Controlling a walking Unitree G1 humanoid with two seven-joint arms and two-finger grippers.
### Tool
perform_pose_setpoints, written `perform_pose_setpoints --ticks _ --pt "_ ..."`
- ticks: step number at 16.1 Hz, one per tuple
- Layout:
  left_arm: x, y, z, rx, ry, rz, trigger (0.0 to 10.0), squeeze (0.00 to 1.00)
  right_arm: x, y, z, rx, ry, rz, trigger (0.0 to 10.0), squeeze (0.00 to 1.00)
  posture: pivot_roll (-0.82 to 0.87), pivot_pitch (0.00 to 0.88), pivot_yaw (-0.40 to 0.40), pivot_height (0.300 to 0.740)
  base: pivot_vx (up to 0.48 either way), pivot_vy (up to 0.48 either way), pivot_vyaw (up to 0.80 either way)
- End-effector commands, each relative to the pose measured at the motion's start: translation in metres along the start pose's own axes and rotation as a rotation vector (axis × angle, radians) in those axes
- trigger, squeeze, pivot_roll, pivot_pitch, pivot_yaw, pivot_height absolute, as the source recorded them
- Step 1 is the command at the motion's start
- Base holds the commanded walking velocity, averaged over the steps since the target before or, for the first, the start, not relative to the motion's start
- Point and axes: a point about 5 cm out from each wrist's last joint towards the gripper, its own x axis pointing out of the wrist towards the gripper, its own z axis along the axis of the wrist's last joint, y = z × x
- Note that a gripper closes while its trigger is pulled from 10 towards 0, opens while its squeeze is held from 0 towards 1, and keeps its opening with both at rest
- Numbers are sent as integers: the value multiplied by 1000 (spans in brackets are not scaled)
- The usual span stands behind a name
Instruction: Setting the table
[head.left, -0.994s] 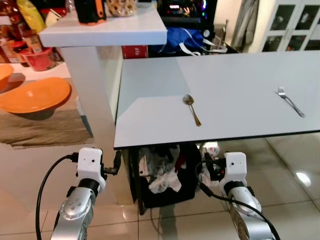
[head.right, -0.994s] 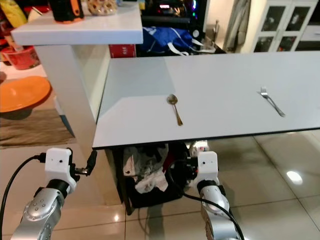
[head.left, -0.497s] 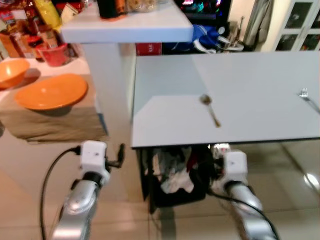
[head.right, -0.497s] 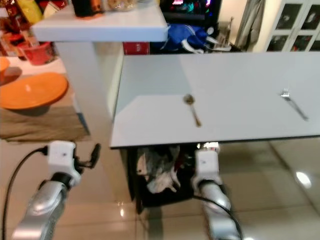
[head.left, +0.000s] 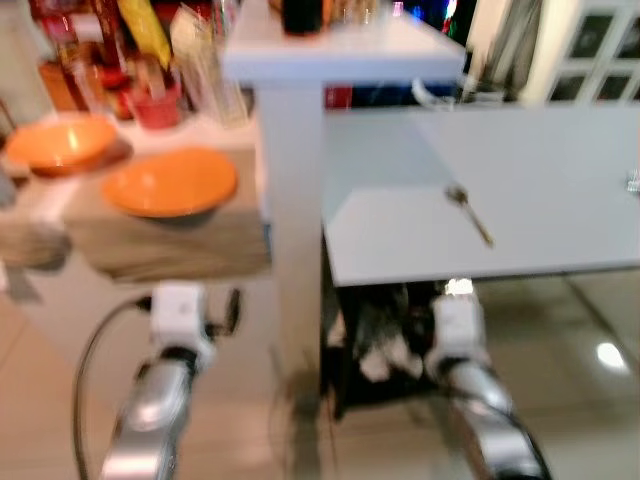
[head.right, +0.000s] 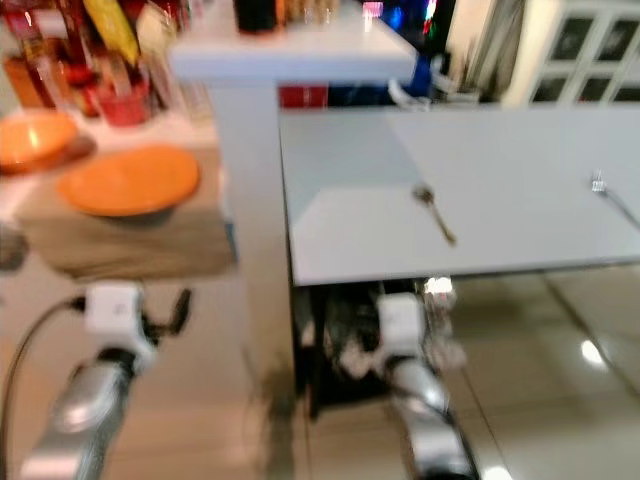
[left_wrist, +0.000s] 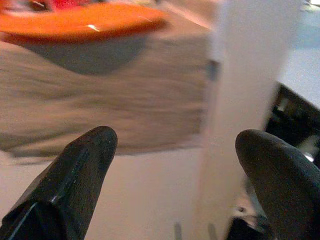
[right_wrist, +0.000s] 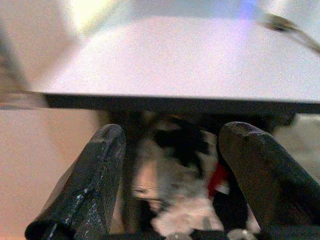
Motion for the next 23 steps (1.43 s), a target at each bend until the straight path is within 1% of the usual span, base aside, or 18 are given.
perform_pose_setpoints --ticks 1,7,8,9,10,11,12,15,17,19,22,23 --pt "1 -7 3 1 -10 -15 10000 0 -1 -10 -3 -16 11 -20 10000 0 -56 0 33 740 0 480 0" --pt "0 -7 2 22 -10 -16 10000 0 6 -2 1 -22 6 3 10000 0 -49 0 31 740 0 480 0" --pt "0 -7 3 27 -9 -14 10000 0 7 -1 5 -9 -9 2 10000 0 -43 0 30 740 0 0 0" --pt "0 -6 4 40 -15 -11 10000 0 9 -1 11 -17 -49 -3 10000 0 -41 0 30 740 0 0 0" --pt "1 -6 7 48 -31 -10 10000 0 10 -1 27 -79 -139 -17 10000 0 -40 0 31 740 0 0 0" --pt "2 -6 8 59 -40 -11 10000 0 11 0 33 -85 -166 -17 10000 0 -41 0 32 740 0 0 0" --pt "6 -6 14 74 -59 -17 10000 0 17 1 44 -74 -199 -26 10000 0 -41 0 32 740 0 0 0" --pt "10 -6 19 67 -70 -12 10000 0 19 0 45 -68 -206 -42 10000 0 -41 0 34 740 0 0 0" --pt "10 -8 20 100 -79 -15 10000 0 17 2 42 -74 -201 -32 10000 0 -41 0 35 740 0 0 0" --pt "10 -9 22 103 -86 -20 10000 0 15 4 37 -73 -187 -29 10000 0 -42 0 36 740 0 0 0" --pt "9 -10 24 111 -100 -28 10000 0 14 6 44 -91 -238 -31 10000 0 -43 0 36 740 337 197 0" --pt "10 -10 24 114 -102 -30 10000 0 15 6 51 -104 -271 -32 10000 0 -44 0 36 740 375 300 0"
